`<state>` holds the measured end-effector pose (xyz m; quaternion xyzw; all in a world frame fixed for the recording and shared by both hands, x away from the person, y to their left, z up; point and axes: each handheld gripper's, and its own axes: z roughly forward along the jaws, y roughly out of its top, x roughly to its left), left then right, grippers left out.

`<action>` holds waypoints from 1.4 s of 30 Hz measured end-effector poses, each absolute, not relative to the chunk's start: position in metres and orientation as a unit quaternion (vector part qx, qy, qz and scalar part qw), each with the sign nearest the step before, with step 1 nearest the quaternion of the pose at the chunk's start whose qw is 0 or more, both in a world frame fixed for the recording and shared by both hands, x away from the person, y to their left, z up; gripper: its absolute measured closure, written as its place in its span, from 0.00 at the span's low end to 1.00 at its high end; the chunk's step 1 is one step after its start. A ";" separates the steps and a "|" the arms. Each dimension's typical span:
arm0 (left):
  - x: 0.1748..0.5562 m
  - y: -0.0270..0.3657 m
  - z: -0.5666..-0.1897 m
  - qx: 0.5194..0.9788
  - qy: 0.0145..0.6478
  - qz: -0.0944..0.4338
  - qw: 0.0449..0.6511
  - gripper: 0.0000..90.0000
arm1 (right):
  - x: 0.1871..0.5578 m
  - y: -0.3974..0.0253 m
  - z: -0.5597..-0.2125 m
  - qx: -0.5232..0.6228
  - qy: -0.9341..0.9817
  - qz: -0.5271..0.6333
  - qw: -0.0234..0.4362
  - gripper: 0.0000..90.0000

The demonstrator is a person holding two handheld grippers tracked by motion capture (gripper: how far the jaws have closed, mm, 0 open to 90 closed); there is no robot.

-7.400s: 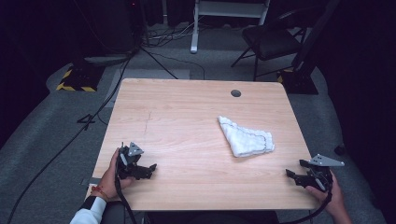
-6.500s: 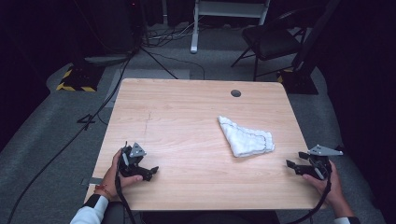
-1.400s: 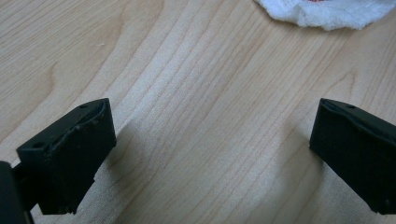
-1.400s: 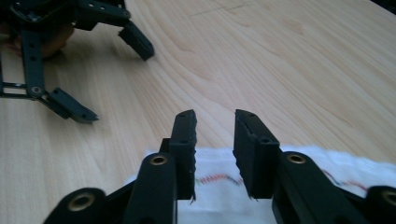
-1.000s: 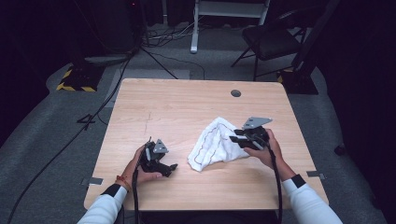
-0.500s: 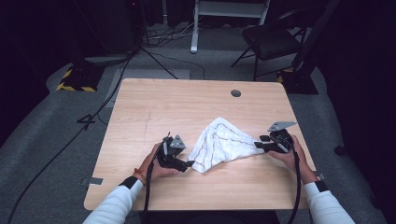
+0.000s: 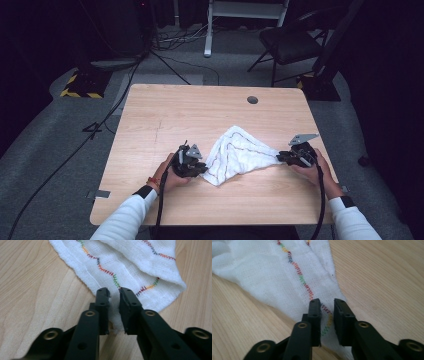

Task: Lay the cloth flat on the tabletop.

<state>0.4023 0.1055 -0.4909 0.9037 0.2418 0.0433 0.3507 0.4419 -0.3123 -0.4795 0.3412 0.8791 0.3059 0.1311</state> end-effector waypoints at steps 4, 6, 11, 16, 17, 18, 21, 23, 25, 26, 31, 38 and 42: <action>0.397 0.109 -0.489 0.909 0.227 0.051 0.345 0.95 | 0.441 -0.313 -0.480 0.333 0.882 0.302 0.140 0.94; 0.395 0.109 -0.489 0.910 0.227 0.053 0.344 0.96 | 0.440 -0.313 -0.479 0.334 0.883 0.298 0.143 0.95; 0.381 0.112 -0.488 0.915 0.216 0.048 0.338 0.96 | 0.437 -0.315 -0.479 0.335 0.883 0.286 0.162 0.95; 0.367 0.107 -0.487 0.921 0.199 0.040 0.333 0.96 | 0.437 -0.321 -0.479 0.348 0.877 0.277 0.183 0.95; 0.363 0.105 -0.486 0.922 0.193 0.037 0.333 0.96 | 0.438 -0.322 -0.479 0.356 0.873 0.272 0.193 0.95; 0.356 0.101 -0.486 0.926 0.184 0.039 0.329 0.96 | 0.438 -0.322 -0.479 0.358 0.872 0.272 0.194 0.95; 0.349 0.098 -0.485 0.928 0.176 0.047 0.325 0.96 | 0.438 -0.322 -0.480 0.360 0.870 0.272 0.199 0.93; 0.346 0.097 -0.485 0.930 0.173 0.055 0.321 0.96 | 0.439 -0.322 -0.479 0.362 0.867 0.276 0.204 0.88; 0.348 0.098 -0.484 0.929 0.178 0.054 0.321 0.95 | 0.438 -0.323 -0.476 0.367 0.859 0.296 0.199 0.82; 0.350 0.099 -0.484 0.926 0.184 0.056 0.325 0.95 | 0.438 -0.323 -0.476 0.367 0.859 0.296 0.199 0.82; 0.354 0.102 -0.485 0.924 0.191 0.051 0.327 0.95 | 0.435 -0.303 -0.461 0.355 0.848 0.343 0.192 0.73; 0.356 0.101 -0.486 0.925 0.187 0.046 0.328 0.94 | 0.436 -0.250 -0.455 0.296 0.865 0.369 0.166 0.61; 0.356 0.101 -0.486 0.925 0.186 0.044 0.329 0.94 | 0.443 -0.224 -0.456 0.282 0.870 0.375 0.149 0.55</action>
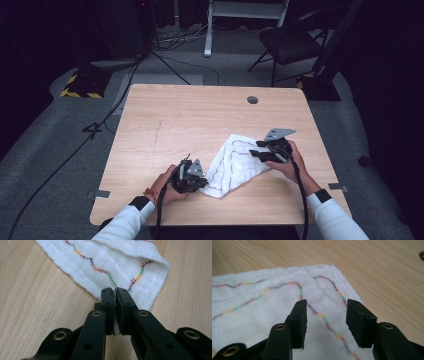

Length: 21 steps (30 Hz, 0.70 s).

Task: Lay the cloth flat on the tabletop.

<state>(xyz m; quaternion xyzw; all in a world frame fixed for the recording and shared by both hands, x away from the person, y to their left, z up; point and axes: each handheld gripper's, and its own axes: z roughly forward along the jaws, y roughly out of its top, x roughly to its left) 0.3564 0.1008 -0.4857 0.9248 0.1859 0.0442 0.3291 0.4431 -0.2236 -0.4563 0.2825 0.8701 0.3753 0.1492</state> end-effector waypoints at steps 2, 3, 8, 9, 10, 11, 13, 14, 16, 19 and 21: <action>0.357 0.101 -0.486 0.925 0.186 0.044 0.330 0.94 | 0.446 -0.215 -0.457 0.277 0.872 0.376 0.145 0.54; 0.357 0.101 -0.486 0.925 0.186 0.044 0.329 0.94 | 0.450 -0.203 -0.458 0.270 0.876 0.373 0.140 0.54; 0.357 0.101 -0.486 0.925 0.184 0.044 0.328 0.94 | 0.460 -0.183 -0.464 0.270 0.879 0.372 0.125 0.54; 0.357 0.101 -0.486 0.926 0.183 0.044 0.328 0.93 | 0.463 -0.178 -0.466 0.274 0.878 0.372 0.124 0.54; 0.357 0.100 -0.486 0.927 0.182 0.045 0.326 0.93 | 0.465 -0.170 -0.468 0.275 0.879 0.371 0.119 0.53; 0.357 0.100 -0.486 0.927 0.182 0.045 0.326 0.93 | 0.465 -0.170 -0.468 0.275 0.879 0.371 0.119 0.53; 0.357 0.100 -0.486 0.927 0.181 0.045 0.326 0.93 | 0.468 -0.157 -0.471 0.271 0.883 0.365 0.118 0.52; 0.357 0.100 -0.486 0.927 0.182 0.044 0.326 0.93 | 0.468 -0.157 -0.471 0.271 0.883 0.365 0.118 0.52; 0.357 0.100 -0.486 0.928 0.180 0.045 0.323 0.93 | 0.470 -0.150 -0.472 0.267 0.885 0.363 0.119 0.52; 0.357 0.100 -0.486 0.928 0.180 0.045 0.324 0.93 | 0.476 -0.140 -0.476 0.271 0.888 0.355 0.112 0.49; 0.357 0.100 -0.486 0.928 0.180 0.044 0.324 0.93 | 0.478 -0.139 -0.477 0.271 0.891 0.348 0.108 0.49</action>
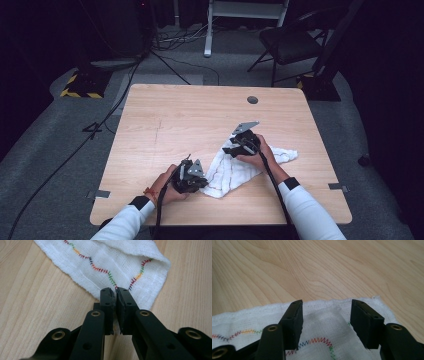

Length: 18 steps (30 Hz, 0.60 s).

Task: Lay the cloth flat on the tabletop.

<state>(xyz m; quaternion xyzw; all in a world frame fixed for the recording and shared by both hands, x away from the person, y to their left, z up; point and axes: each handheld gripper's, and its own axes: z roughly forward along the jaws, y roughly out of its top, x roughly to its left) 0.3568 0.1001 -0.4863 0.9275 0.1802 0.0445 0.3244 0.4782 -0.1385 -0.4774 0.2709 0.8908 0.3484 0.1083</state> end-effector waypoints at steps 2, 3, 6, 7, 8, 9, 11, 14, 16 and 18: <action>0.357 0.100 -0.486 0.928 0.180 0.045 0.323 0.93 | 0.482 -0.137 -0.480 0.274 0.893 0.340 0.111 0.49; 0.357 0.100 -0.486 0.928 0.179 0.045 0.323 0.93 | 0.484 -0.137 -0.482 0.278 0.893 0.335 0.108 0.48; 0.357 0.100 -0.486 0.928 0.178 0.045 0.323 0.93 | 0.488 -0.139 -0.487 0.286 0.893 0.336 0.092 0.49; 0.357 0.100 -0.486 0.929 0.178 0.045 0.322 0.93 | 0.488 -0.140 -0.487 0.287 0.891 0.339 0.089 0.51; 0.357 0.100 -0.486 0.929 0.178 0.046 0.322 0.93 | 0.488 -0.141 -0.487 0.287 0.891 0.341 0.085 0.57; 0.357 0.100 -0.486 0.929 0.178 0.047 0.322 0.93 | 0.488 -0.142 -0.486 0.283 0.893 0.340 0.085 0.61; 0.357 0.100 -0.486 0.929 0.178 0.046 0.322 0.93 | 0.485 -0.145 -0.485 0.274 0.896 0.339 0.086 0.73; 0.357 0.100 -0.486 0.929 0.179 0.047 0.322 0.92 | 0.474 -0.152 -0.482 0.249 0.901 0.340 0.099 0.88; 0.357 0.100 -0.486 0.929 0.179 0.048 0.322 0.92 | 0.471 -0.154 -0.481 0.245 0.902 0.342 0.100 0.92; 0.357 0.100 -0.486 0.928 0.180 0.048 0.322 0.91 | 0.464 -0.160 -0.477 0.235 0.903 0.346 0.101 0.93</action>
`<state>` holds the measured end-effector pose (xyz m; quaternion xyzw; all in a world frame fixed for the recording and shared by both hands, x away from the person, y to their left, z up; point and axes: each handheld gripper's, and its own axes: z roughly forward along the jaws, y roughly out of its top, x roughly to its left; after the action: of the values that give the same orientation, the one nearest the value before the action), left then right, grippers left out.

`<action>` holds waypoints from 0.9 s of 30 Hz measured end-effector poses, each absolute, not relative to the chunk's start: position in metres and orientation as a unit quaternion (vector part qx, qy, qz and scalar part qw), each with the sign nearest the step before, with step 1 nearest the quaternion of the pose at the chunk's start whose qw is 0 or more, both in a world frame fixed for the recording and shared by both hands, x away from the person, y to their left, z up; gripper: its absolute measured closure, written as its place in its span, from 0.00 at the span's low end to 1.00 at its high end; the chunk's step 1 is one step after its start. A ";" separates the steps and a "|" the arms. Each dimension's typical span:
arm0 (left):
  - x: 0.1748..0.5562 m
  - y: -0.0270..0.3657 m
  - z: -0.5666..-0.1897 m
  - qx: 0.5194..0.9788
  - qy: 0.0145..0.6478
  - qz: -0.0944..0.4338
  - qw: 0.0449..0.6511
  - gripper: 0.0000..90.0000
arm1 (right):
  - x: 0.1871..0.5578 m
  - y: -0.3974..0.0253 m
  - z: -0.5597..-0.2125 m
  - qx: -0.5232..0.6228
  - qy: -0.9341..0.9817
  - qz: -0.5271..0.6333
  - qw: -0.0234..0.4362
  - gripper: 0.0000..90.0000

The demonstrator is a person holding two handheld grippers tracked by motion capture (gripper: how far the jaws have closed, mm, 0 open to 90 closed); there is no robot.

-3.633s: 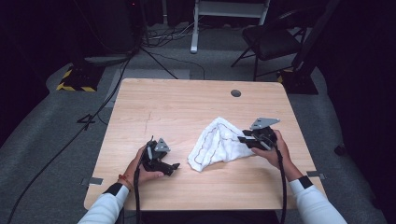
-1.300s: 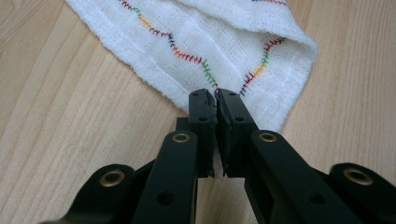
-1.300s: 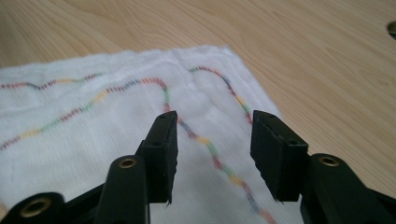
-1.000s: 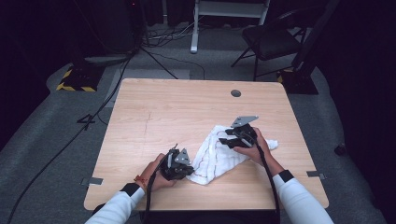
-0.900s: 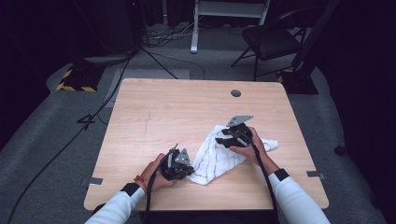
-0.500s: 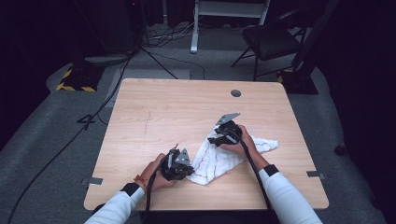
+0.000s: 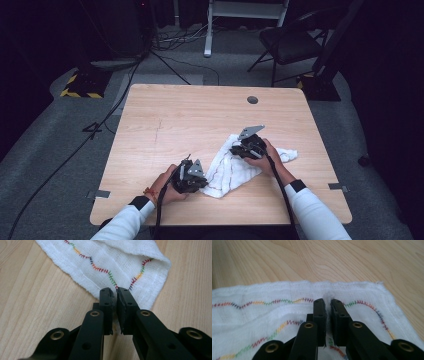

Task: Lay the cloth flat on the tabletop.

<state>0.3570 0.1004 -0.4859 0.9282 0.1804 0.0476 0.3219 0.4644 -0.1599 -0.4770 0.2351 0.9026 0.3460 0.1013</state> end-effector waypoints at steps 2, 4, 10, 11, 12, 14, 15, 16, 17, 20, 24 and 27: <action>0.357 0.101 -0.486 0.928 0.180 0.049 0.321 0.91 | 0.459 -0.166 -0.472 0.230 0.900 0.355 0.106 0.93; 0.356 0.101 -0.485 0.928 0.182 0.051 0.321 0.91 | 0.445 -0.184 -0.462 0.226 0.894 0.372 0.109 0.94; 0.356 0.101 -0.485 0.927 0.184 0.052 0.321 0.91 | 0.412 -0.222 -0.447 0.209 0.892 0.387 0.109 0.94; 0.356 0.101 -0.485 0.927 0.186 0.052 0.321 0.91 | 0.412 -0.222 -0.447 0.209 0.892 0.387 0.109 0.94; 0.356 0.100 -0.485 0.927 0.186 0.051 0.322 0.91 | 0.407 -0.229 -0.445 0.209 0.890 0.389 0.108 0.94; 0.355 0.100 -0.485 0.925 0.189 0.050 0.325 0.91 | 0.396 -0.243 -0.443 0.209 0.889 0.394 0.099 0.94; 0.356 0.099 -0.484 0.926 0.189 0.049 0.325 0.91 | 0.390 -0.251 -0.443 0.209 0.890 0.393 0.098 0.94; 0.355 0.099 -0.484 0.925 0.189 0.048 0.326 0.91 | 0.380 -0.261 -0.444 0.211 0.891 0.391 0.094 0.94; 0.355 0.098 -0.484 0.923 0.191 0.047 0.330 0.91 | 0.375 -0.267 -0.445 0.211 0.892 0.390 0.092 0.94; 0.355 0.096 -0.483 0.923 0.188 0.042 0.332 0.91 | 0.367 -0.277 -0.447 0.216 0.891 0.387 0.092 0.94; 0.352 0.093 -0.481 0.923 0.178 0.041 0.338 0.90 | 0.351 -0.293 -0.452 0.229 0.891 0.383 0.088 0.94; 0.353 0.091 -0.478 0.920 0.176 0.042 0.347 0.86 | 0.336 -0.303 -0.459 0.237 0.895 0.369 0.085 0.94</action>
<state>0.3526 0.0913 -0.4777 0.9204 0.1759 0.0419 0.3466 0.3362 -0.3031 -0.4591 0.2369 0.8946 0.3693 0.0849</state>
